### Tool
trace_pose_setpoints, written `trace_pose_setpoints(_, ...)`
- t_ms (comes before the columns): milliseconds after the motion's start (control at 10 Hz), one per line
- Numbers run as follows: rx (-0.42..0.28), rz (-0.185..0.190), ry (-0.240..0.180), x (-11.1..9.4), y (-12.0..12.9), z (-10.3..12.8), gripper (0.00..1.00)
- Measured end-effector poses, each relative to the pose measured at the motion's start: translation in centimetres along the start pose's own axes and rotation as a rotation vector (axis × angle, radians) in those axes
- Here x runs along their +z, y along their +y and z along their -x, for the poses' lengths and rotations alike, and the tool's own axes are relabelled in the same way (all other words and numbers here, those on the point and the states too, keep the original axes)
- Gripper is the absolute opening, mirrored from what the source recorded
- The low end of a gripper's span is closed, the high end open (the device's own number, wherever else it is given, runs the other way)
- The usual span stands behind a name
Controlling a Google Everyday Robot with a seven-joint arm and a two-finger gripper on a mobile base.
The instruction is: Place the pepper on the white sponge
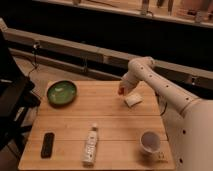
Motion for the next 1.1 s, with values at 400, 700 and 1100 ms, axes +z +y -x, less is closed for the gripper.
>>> trace_pose_setpoints(400,0.025,-0.006,0.006,-0.4,1.4,-1.7,0.0)
trace_pose_setpoints(700,0.03,-0.012,0.006,-0.3,1.6,-1.9,0.0)
trace_pose_setpoints(1100,0.043,-0.017,0.006,-0.2,2.3,-2.9,0.0)
